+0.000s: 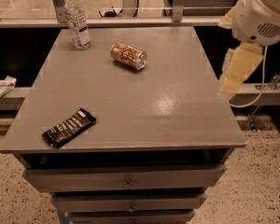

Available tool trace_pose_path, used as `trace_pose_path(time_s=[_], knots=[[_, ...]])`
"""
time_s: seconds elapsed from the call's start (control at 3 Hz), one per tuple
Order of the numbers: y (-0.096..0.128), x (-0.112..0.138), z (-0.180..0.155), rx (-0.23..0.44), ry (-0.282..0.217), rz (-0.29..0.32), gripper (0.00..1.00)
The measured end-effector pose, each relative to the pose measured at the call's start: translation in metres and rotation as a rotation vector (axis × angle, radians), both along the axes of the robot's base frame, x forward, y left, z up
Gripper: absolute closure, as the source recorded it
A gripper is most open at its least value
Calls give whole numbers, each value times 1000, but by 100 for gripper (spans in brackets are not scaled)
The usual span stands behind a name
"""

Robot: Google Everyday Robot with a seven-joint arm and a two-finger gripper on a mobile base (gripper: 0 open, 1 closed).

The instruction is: Place orange can upright

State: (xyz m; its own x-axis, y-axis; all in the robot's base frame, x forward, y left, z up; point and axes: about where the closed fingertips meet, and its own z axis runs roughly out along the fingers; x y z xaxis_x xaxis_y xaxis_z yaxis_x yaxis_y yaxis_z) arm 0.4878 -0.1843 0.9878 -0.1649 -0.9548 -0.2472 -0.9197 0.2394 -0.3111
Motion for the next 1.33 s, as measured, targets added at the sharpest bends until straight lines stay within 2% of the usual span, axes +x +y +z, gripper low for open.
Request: trace_pose_path(time_s=[0.33, 1.0, 1.33], knots=[[22, 38, -3, 39, -24, 19, 0], [98, 108, -28, 157, -19, 49, 0], [98, 108, -28, 157, -19, 49, 0]])
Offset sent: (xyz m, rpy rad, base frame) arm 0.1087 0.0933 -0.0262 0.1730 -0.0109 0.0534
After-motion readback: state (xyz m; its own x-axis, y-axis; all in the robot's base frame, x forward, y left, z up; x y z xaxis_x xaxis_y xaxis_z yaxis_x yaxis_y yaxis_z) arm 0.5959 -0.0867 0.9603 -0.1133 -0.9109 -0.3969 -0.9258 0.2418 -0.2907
